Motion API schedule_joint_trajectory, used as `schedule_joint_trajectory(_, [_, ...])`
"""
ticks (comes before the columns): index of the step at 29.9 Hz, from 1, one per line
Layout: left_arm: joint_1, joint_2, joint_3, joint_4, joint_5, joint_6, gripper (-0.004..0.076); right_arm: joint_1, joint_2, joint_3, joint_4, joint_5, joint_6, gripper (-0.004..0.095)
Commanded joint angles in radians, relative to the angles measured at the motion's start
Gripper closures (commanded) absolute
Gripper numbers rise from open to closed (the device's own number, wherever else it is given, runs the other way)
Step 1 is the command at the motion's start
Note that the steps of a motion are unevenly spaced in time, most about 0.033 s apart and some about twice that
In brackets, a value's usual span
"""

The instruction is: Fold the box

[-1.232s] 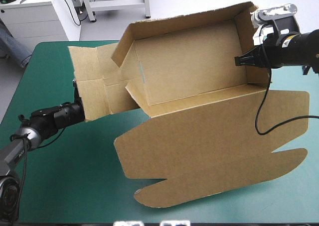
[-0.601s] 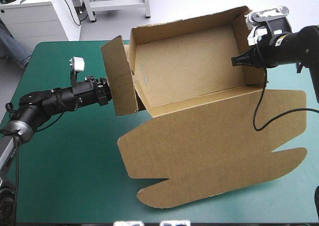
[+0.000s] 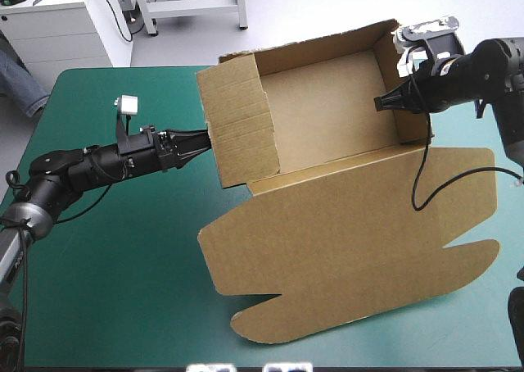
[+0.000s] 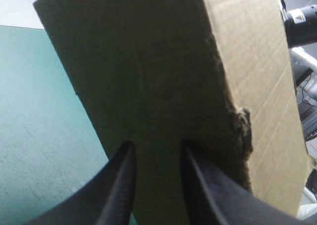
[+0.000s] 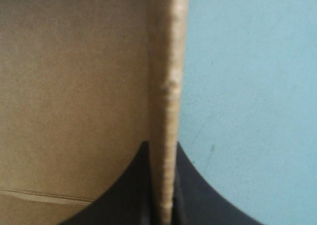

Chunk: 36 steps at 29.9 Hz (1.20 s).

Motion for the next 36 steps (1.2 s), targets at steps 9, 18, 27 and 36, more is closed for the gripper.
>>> schedule_joint_trajectory(9, [-0.006,-0.036,-0.07,-0.161,0.111,-0.12,0.0316,-0.002,-0.035,-0.028,0.016,0.005,-0.014,0.0927])
schedule_joint_trajectory(18, [-0.006,-0.045,-0.089,-0.161,0.111,-0.172,0.0316,-0.002,-0.031,-0.028,-0.002,0.005,-0.014,0.0926])
schedule_joint_trajectory(27, [-0.006,-0.091,-0.089,-0.128,0.111,-0.161,0.0316,-0.002,-0.016,-0.028,0.021,0.005,-0.014,0.0926])
schedule_joint_trajectory(36, [-0.026,-0.091,-0.109,-0.062,0.009,-0.186,0.0317,-0.002,-0.016,-0.028,0.025,0.005,-0.014,0.0926])
